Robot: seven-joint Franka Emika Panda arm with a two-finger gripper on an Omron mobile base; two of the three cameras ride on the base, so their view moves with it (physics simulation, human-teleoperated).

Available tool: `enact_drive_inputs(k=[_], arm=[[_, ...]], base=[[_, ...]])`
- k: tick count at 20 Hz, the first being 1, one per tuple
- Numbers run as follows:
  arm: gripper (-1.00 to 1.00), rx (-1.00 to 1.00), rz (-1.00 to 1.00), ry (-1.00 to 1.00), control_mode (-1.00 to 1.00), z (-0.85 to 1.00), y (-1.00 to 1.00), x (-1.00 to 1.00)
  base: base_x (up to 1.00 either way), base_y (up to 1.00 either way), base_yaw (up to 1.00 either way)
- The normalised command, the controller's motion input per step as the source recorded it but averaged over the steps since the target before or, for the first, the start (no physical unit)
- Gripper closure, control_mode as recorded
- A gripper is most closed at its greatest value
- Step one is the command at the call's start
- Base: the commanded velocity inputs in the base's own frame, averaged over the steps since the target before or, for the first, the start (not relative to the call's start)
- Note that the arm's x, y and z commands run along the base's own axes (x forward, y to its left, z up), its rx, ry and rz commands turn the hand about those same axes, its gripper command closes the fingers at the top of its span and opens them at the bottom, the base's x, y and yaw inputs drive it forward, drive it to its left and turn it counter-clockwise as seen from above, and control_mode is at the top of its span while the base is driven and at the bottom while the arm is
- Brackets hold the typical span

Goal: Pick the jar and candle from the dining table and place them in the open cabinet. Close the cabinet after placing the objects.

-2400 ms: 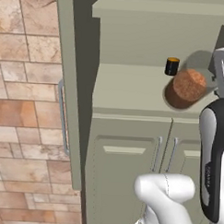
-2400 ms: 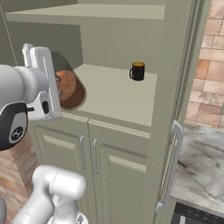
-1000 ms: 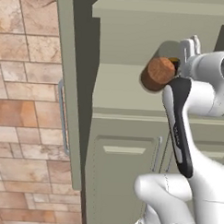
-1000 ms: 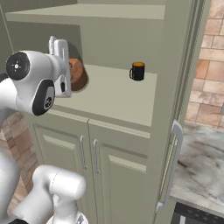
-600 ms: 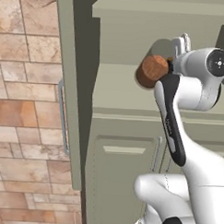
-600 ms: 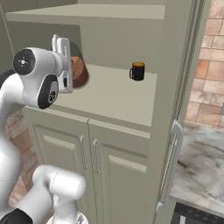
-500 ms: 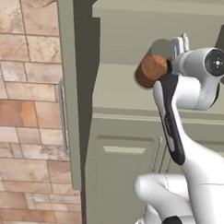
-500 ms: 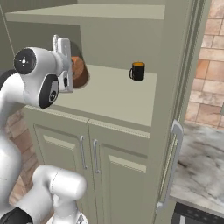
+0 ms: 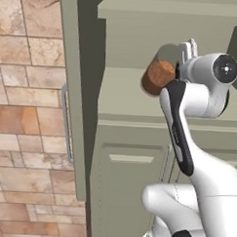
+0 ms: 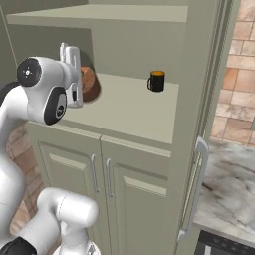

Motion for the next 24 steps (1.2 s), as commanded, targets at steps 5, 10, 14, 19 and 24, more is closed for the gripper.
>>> enact_drive_inputs(k=[5, 10, 14, 19, 24], arm=[[1.00, 0.00, 0.00, 0.00, -1.00, -0.09, 0.00, 0.01], [1.00, 0.00, 0.00, 0.02, -1.00, -0.15, 0.00, 0.13], [1.00, 0.00, 0.00, 0.05, -1.00, -0.19, 0.02, 0.24], [1.00, 0.00, 0.00, 0.05, -1.00, -0.18, 0.06, 0.29], [1.00, 0.00, 0.00, 0.04, -1.00, -0.15, 0.09, 0.30]], base=[[0.00, 0.00, 0.00], [0.00, 0.00, 0.00], [0.00, 0.00, 0.00], [0.00, 0.00, 0.00], [0.00, 0.00, 0.00]])
